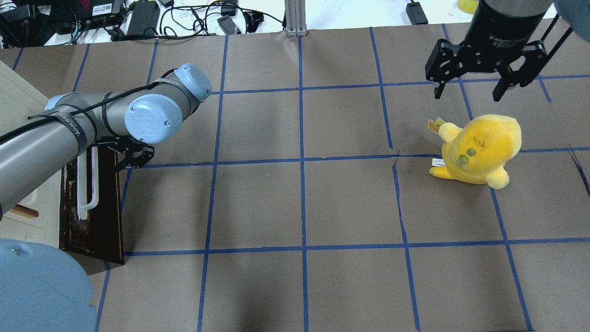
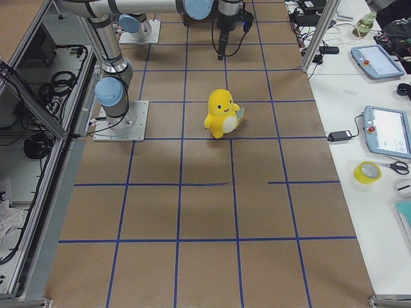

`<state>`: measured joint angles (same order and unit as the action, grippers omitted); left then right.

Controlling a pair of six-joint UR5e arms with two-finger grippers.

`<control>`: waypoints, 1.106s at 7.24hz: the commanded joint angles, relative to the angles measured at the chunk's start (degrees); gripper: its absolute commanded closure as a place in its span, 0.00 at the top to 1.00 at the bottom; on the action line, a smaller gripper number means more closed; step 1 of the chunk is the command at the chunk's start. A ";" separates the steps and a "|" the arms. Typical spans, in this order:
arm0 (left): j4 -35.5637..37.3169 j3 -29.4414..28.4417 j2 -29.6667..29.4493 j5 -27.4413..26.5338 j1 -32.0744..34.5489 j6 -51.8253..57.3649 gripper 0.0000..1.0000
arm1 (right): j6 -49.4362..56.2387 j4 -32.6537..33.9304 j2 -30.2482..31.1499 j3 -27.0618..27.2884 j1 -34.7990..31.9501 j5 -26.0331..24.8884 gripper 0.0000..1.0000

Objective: Pull drawer sideways
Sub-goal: 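Close the left gripper around the white drawer handle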

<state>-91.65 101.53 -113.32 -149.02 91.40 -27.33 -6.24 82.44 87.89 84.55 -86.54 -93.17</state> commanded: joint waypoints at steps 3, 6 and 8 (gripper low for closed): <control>-2.49 1.13 -0.67 -5.40 0.09 -3.08 0.95 | 0.00 0.00 0.00 0.00 -0.03 0.00 1.00; -2.22 0.69 -1.73 -5.75 0.09 -2.99 0.75 | 0.00 0.00 0.00 0.00 -0.03 0.00 1.00; -2.22 0.69 -1.73 -5.75 0.09 -2.99 0.73 | 0.00 0.00 0.00 0.00 -0.03 0.00 1.00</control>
<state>-93.88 102.25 -115.04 -154.76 91.49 -30.37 -6.24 82.44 87.89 84.55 -86.57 -93.16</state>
